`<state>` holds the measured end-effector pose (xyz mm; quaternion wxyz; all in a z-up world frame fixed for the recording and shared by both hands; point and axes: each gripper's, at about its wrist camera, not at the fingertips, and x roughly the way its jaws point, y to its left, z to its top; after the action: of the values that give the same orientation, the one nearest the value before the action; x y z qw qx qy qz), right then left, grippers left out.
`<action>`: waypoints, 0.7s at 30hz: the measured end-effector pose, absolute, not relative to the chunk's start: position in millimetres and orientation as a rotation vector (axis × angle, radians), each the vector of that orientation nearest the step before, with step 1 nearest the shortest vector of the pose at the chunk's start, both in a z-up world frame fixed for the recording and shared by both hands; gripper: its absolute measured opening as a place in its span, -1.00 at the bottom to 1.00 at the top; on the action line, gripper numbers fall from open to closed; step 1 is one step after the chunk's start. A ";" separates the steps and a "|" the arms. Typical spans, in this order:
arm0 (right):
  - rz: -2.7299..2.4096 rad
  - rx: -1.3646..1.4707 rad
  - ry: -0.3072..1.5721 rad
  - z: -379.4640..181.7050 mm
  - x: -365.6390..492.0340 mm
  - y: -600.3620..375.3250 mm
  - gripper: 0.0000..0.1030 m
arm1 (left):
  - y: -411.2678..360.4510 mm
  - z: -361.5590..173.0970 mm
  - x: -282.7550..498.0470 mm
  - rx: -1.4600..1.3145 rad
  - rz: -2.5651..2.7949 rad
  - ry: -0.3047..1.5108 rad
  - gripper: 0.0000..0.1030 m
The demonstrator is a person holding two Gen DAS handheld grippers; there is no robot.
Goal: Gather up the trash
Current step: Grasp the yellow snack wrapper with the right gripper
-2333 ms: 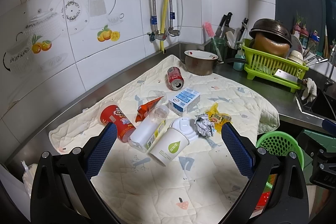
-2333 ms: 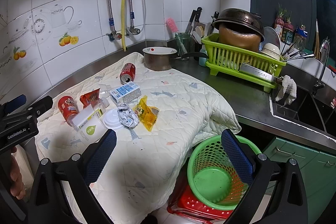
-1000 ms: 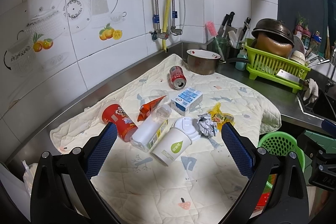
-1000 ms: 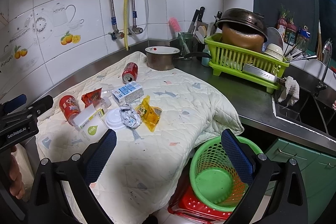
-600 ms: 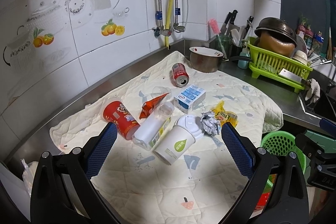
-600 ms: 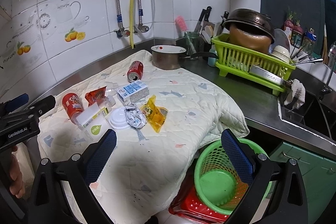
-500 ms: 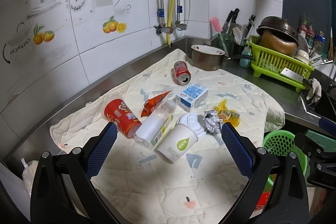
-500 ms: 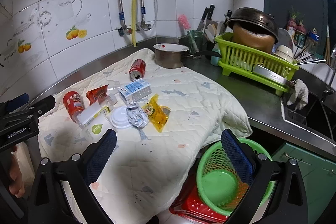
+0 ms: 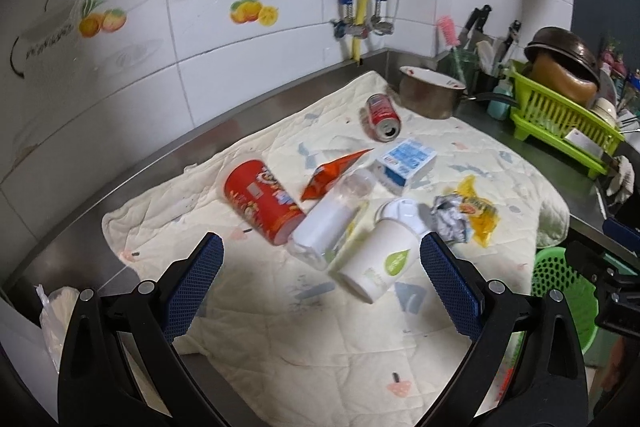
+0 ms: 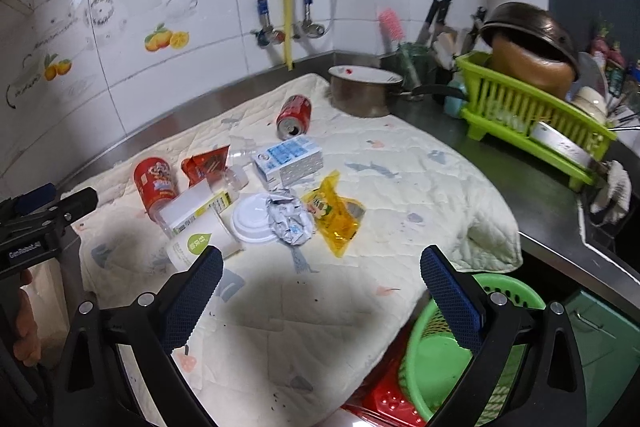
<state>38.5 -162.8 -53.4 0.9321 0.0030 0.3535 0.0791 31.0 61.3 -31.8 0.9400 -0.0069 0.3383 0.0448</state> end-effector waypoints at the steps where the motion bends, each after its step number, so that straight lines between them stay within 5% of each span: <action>1: 0.175 0.003 0.724 -55.4 42.1 -161.0 0.86 | 64.5 -35.2 32.9 -0.016 0.097 0.698 0.88; 6: 0.228 -0.015 0.740 -69.6 67.7 -153.1 0.83 | 77.3 -46.2 38.2 -0.033 0.104 0.722 0.83; 9: 0.255 -0.012 0.754 -76.9 86.8 -151.8 0.57 | 82.0 -51.7 40.4 -0.036 0.110 0.735 0.80; 21: 0.286 -0.054 0.832 -112.7 152.0 -158.8 0.10 | 86.1 -66.4 48.1 -0.044 0.082 0.774 0.62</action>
<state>152.0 -158.8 -112.7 0.9045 -0.0260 0.4026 0.1383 48.1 86.1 -66.4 0.9249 -0.0213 0.3774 0.0401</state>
